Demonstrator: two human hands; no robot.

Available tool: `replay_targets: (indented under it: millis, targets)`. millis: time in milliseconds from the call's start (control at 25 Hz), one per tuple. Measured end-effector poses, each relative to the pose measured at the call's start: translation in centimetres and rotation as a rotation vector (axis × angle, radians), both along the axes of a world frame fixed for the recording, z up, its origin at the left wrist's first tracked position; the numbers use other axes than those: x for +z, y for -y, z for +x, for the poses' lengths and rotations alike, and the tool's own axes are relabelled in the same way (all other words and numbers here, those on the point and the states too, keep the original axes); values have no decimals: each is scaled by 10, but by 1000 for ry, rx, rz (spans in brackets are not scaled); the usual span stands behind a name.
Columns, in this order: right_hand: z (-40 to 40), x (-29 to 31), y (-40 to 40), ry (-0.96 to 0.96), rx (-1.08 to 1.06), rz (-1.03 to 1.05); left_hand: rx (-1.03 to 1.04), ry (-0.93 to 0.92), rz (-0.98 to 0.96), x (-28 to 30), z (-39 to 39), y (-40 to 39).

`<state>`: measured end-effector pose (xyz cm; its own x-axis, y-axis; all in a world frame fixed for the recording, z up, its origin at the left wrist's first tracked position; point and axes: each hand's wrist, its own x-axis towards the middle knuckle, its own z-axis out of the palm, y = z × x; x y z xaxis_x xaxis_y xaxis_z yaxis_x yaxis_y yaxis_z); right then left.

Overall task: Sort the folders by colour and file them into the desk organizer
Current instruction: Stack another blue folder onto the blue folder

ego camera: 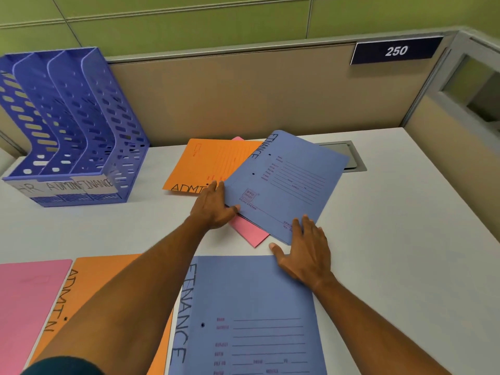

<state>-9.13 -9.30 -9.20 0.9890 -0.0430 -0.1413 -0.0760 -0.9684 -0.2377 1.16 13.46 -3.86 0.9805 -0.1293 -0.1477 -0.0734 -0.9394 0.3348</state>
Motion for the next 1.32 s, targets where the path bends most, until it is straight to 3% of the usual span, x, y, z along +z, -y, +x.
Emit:
replay_targets:
  millis: [200,440,600,840,1120,1320]
  targets:
    - [4,-2,3,11,-2,-7,78,8,-115,1,28,8]
    - [5,-2,6,37,-59,48,359,26,-366,12,46,0]
    - [5,1,8,35,-100,86,378,-131,-578,28,48,-4]
    - [4,16,13,50,-155,214,387,-130,-633,47,39,-4]
    - [7,44,31,257,-455,626,351,-85,-769,55,1,-16]
    - [17,60,41,292,-708,986,372,-90,-875,67,-26,-36]
